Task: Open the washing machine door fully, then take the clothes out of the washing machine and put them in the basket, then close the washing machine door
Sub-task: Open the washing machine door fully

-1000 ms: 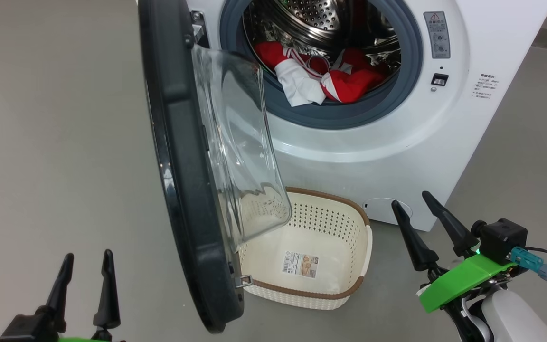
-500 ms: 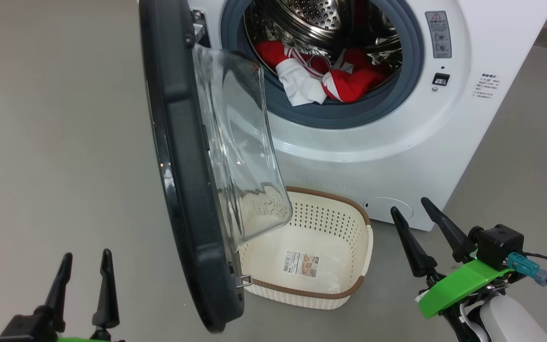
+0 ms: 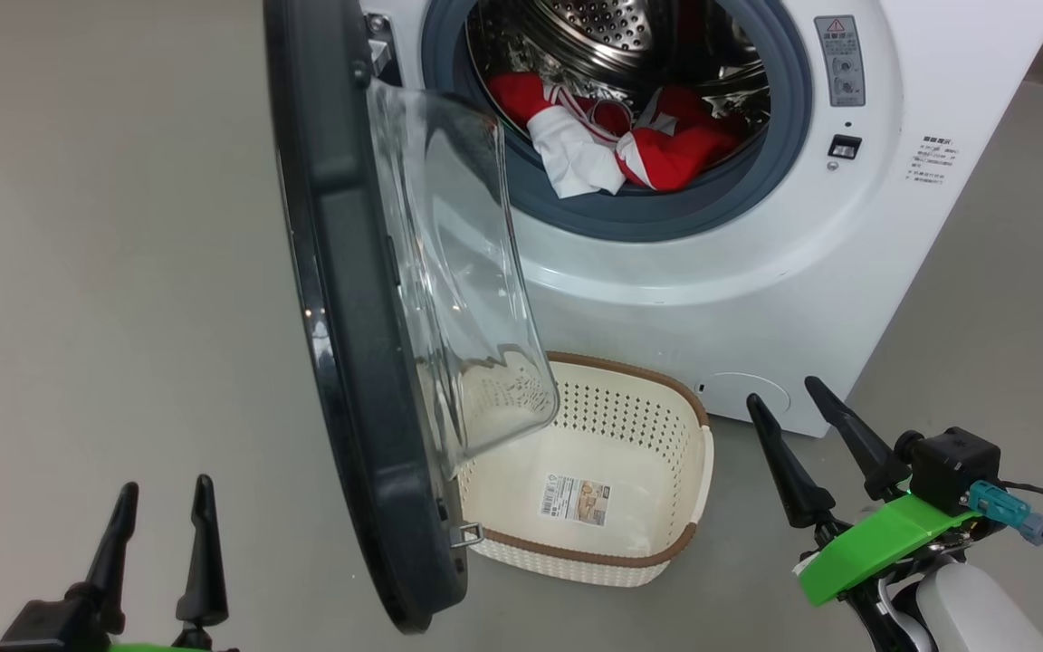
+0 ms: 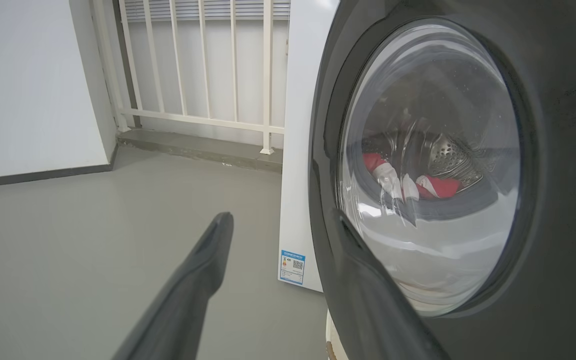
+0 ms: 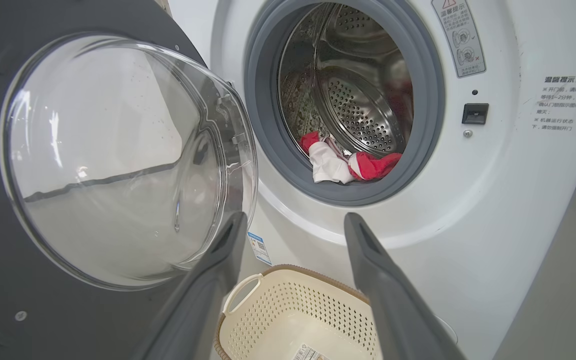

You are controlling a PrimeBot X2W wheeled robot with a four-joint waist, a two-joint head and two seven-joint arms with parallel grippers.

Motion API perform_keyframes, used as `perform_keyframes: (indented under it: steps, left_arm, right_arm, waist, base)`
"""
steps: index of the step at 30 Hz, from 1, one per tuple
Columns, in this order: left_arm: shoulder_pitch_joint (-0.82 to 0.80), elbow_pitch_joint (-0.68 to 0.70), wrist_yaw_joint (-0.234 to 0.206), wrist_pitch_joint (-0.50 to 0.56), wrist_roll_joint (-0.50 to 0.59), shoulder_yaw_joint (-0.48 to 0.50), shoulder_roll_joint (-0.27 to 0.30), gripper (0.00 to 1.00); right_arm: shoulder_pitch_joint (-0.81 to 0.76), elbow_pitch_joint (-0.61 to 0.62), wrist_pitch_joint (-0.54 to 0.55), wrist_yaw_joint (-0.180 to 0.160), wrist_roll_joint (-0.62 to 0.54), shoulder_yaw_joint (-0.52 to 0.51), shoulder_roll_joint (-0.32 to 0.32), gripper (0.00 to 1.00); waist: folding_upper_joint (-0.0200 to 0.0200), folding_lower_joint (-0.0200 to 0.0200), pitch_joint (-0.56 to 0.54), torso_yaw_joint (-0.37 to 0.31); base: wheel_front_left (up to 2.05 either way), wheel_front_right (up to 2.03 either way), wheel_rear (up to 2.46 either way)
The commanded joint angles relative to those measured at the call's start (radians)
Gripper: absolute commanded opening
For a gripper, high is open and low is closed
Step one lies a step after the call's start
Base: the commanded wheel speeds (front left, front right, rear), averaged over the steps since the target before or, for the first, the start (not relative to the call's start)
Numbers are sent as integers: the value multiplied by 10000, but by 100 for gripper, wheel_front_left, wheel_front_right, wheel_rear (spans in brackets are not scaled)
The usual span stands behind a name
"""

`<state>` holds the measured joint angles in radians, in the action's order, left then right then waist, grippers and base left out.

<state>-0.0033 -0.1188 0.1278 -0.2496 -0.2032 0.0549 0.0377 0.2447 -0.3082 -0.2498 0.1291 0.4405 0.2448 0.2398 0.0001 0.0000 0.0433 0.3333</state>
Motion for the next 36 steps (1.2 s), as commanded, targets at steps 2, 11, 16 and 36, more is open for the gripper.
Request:
perform_keyframes:
  steps: [2, 11, 16, 36]
  left_arm:
    - [-150, 240, 29, -122, 132, 335, 151, 100]
    - [-161, 266, 29, -122, 125, 338, 146, 100]
    - [-196, 257, 29, -122, 11, 343, 143, 0]
    - [-496, 3714, 29, -122, -49, -73, 128, 0]
  right_arm:
    - [4, 202, -120, 16, -30, 139, -22, 100]
    - [14, 181, -120, 16, -31, 104, -39, 100]
    - [24, 151, -120, 16, -30, 19, -45, 100]
    - [5, 126, -120, 16, 56, 2, -92, 100]
  waist:
    - [-1, 0, -4, 10]
    - [-1, 0, -7, 17]
    - [-1, 0, 2, 4]
    - [-1, 0, -101, -49]
  base:
    - [0, 0, 0]
    - [0, 0, 0]
    - [0, 0, 0]
    - [0, 0, 0]
